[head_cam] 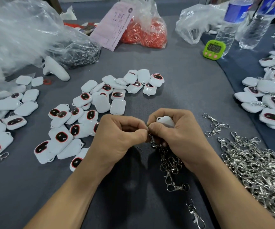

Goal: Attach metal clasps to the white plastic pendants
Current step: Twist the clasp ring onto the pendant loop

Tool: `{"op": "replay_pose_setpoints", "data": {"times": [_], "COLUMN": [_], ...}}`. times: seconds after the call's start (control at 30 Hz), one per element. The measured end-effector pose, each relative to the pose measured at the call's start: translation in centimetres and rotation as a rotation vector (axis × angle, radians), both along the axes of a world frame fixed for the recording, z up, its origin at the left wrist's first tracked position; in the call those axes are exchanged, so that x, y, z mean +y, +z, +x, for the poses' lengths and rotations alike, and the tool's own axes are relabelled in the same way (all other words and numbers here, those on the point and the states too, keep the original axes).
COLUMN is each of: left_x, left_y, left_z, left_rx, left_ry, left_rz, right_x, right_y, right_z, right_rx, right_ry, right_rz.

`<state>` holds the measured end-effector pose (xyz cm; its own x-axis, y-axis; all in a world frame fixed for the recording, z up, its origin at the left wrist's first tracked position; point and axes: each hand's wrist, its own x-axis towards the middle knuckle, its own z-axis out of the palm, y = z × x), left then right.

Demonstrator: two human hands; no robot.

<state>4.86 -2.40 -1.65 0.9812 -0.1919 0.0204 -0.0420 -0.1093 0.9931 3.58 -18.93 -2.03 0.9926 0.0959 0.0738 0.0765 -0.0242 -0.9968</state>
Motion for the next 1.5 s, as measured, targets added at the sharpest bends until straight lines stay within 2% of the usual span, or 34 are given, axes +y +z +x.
{"op": "replay_pose_setpoints", "data": {"times": [0.3,0.47,0.53,0.67,0.77,0.87,1.0,1.23,1.37,1.43,1.5], "left_x": [-0.6,-0.8,-0.5,0.5,0.3,-0.2,-0.2,0.1,0.0,-0.2,0.0], "left_y": [0.0,0.1,0.0,-0.3,-0.9,-1.3,-1.5,-1.3,-1.2,-1.2,-1.1], "left_z": [0.0,-0.2,-0.3,-0.7,-0.5,-0.3,-0.1,0.0,-0.2,-0.4,-0.4], "left_rx": [0.032,0.012,-0.122,-0.517,-0.582,-0.608,-0.611,-0.52,-0.532,-0.536,-0.511], "left_ry": [0.015,0.033,0.121,0.232,0.132,0.018,0.011,-0.01,-0.069,0.03,0.252], "left_rz": [-0.101,-0.128,0.037,0.555,0.803,0.912,0.907,0.8,0.808,0.81,0.778], "right_x": [-0.1,-0.1,-0.3,-0.9,-0.6,-0.5,-0.7,-0.7,-0.5,-0.4,-0.5], "right_y": [0.1,0.2,0.0,-0.4,-1.0,-1.3,-1.5,-1.6,-1.7,-1.6,-1.5], "right_z": [-0.2,0.0,0.1,0.5,0.8,0.7,0.7,0.7,0.6,0.8,0.9], "right_rx": [-0.126,-0.116,-0.051,0.101,0.134,0.128,0.069,0.066,0.028,0.008,0.004], "right_ry": [0.018,0.024,-0.038,-0.22,-0.317,-0.361,-0.289,-0.253,-0.253,-0.296,-0.325], "right_rz": [0.013,0.04,0.038,0.104,0.062,-0.052,-0.29,-0.274,-0.262,-0.231,-0.18]}}
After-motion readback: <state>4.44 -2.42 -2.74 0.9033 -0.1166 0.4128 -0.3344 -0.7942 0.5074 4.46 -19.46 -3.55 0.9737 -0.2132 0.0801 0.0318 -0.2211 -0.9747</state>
